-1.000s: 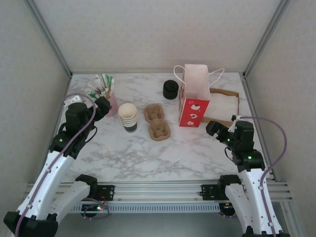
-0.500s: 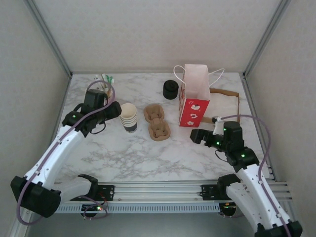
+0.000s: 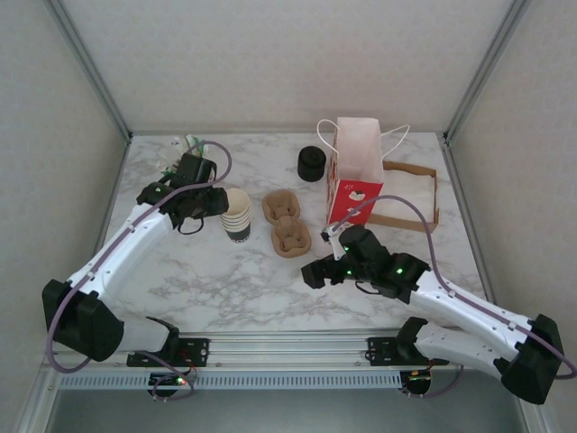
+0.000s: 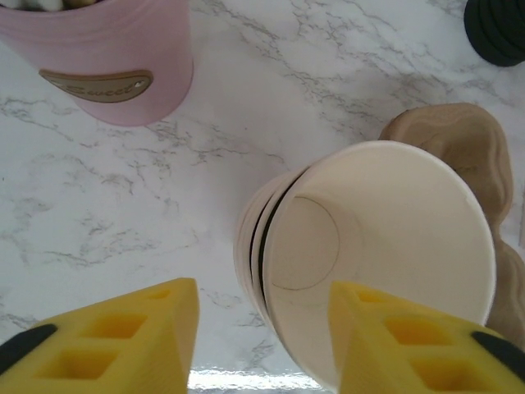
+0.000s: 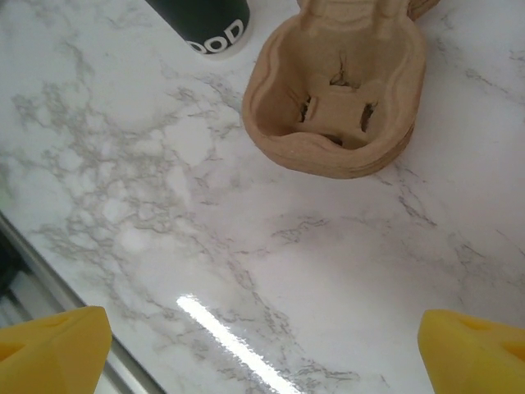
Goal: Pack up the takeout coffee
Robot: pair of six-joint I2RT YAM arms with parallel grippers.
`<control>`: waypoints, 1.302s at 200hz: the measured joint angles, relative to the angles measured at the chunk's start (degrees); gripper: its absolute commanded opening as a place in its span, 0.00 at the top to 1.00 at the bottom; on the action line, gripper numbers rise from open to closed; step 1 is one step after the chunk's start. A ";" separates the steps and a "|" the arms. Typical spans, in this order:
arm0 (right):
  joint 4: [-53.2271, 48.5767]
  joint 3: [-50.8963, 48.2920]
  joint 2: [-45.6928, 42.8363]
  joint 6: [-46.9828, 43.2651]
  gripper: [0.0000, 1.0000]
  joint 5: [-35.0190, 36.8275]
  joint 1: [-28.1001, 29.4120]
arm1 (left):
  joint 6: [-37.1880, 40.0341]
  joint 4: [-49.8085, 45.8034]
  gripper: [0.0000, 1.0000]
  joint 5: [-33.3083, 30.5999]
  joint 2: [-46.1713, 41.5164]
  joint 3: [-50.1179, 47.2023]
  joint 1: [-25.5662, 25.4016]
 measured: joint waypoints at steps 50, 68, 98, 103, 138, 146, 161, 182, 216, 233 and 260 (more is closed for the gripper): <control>0.17 0.92 2.78 0.04 0.04 4.37 1.33 | 0.81 -0.15 0.70 -0.02 3.72 0.96 -0.02; 0.17 0.94 2.78 0.07 0.04 5.20 1.38 | 0.96 -0.26 0.76 0.00 4.72 1.86 -0.02; 0.15 0.94 2.75 0.09 0.03 5.68 1.38 | 1.14 -0.35 0.87 -0.09 5.14 2.64 -0.02; 0.15 0.94 2.73 0.09 0.03 5.70 1.38 | 1.18 -0.35 0.89 -0.09 5.14 2.73 -0.02; 0.15 0.94 2.54 0.11 0.03 6.27 1.38 | 1.33 -0.39 0.99 -0.50 5.14 3.08 -0.11; 0.15 0.94 2.54 0.11 0.03 6.29 1.38 | 1.33 -0.44 1.00 -0.68 5.14 3.08 -0.11; 0.15 0.94 2.54 0.11 0.03 6.54 1.38 | 1.33 -0.85 1.00 -0.94 5.20 3.41 -0.13; 0.13 0.94 2.54 0.11 0.02 6.71 1.38 | 1.33 -1.64 1.00 -1.40 5.46 4.52 -0.13; 0.13 0.94 2.60 0.11 0.01 6.73 1.38 | 1.36 -2.86 1.00 -2.32 5.42 7.58 -0.13; 0.04 1.27 2.86 0.09 0.01 6.93 1.38 | 1.40 -2.95 1.00 -2.38 5.09 8.98 -0.13; -0.13 2.05 3.15 0.11 0.01 7.43 1.38 | 1.97 -3.91 1.00 -2.32 4.00 10.99 -0.13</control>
